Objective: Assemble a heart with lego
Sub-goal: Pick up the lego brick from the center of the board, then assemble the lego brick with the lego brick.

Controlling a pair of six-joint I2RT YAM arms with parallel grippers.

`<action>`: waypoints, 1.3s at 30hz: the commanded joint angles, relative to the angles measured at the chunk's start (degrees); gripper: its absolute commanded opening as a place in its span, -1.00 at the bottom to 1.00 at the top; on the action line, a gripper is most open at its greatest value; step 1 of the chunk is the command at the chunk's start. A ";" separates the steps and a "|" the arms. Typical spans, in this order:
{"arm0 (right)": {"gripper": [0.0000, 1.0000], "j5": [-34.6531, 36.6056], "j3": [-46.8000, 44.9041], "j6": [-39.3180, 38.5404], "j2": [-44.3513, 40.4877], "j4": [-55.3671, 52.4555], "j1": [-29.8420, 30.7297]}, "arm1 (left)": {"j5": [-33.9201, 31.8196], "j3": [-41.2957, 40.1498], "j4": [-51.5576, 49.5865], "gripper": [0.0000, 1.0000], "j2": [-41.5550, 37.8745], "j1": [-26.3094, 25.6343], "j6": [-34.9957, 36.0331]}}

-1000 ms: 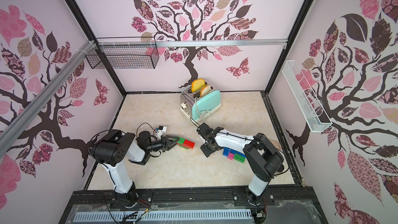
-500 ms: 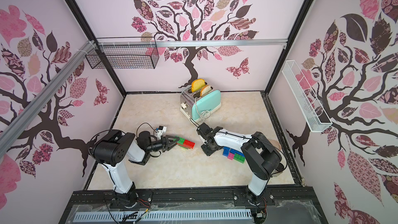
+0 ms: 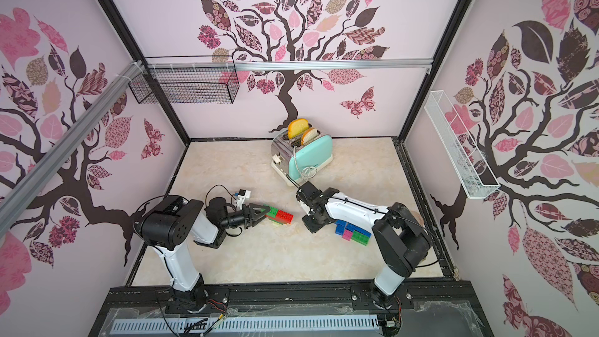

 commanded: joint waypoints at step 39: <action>-0.59 -10.33 35.48 -14.99 14.58 -13.21 4.89 | -1.70 -0.75 1.82 0.08 -1.33 2.51 -1.71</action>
